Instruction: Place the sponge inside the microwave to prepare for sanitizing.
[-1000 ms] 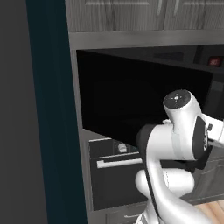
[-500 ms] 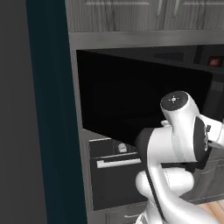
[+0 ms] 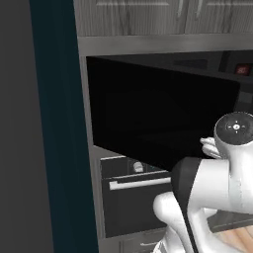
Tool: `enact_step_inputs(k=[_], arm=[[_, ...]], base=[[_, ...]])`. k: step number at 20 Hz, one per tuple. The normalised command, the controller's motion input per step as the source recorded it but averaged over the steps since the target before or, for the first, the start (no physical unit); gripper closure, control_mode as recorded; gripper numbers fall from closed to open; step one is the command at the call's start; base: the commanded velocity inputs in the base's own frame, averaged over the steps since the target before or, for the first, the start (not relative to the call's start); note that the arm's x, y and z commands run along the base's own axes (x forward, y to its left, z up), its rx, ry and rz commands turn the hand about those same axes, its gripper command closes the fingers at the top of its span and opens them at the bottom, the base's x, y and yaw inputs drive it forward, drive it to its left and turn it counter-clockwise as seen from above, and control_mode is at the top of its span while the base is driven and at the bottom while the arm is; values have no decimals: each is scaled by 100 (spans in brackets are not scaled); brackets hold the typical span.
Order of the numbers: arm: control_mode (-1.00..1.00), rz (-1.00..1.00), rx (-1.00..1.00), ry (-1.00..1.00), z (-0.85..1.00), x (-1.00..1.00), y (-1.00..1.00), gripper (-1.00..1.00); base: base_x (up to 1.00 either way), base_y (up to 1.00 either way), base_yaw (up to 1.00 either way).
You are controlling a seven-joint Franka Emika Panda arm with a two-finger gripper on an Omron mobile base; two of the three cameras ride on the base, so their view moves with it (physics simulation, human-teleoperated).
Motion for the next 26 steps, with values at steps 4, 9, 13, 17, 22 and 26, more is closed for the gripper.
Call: enact_step_inputs(k=[4, 9, 13, 17, 22, 26], arm=[[-100, 15, 53, -6, 51, -72, -74, -100], [-100, 34, 65, -3, 33, -50, -80, -100], [-100, 33, 76, -10, 1, 0, -87, -100], [-100, 24, 49, -13, -11, 26, -52, -100], [-100, 13, 18, -1, -32, 60, -29, -100], [-100, 10, 8, 1, -27, 94, -1, -100]], base=[[0, 0, 0], [0, 0, 0], [0, 0, 0], [0, 0, 0], [0, 0, 0], [0, 0, 0]])
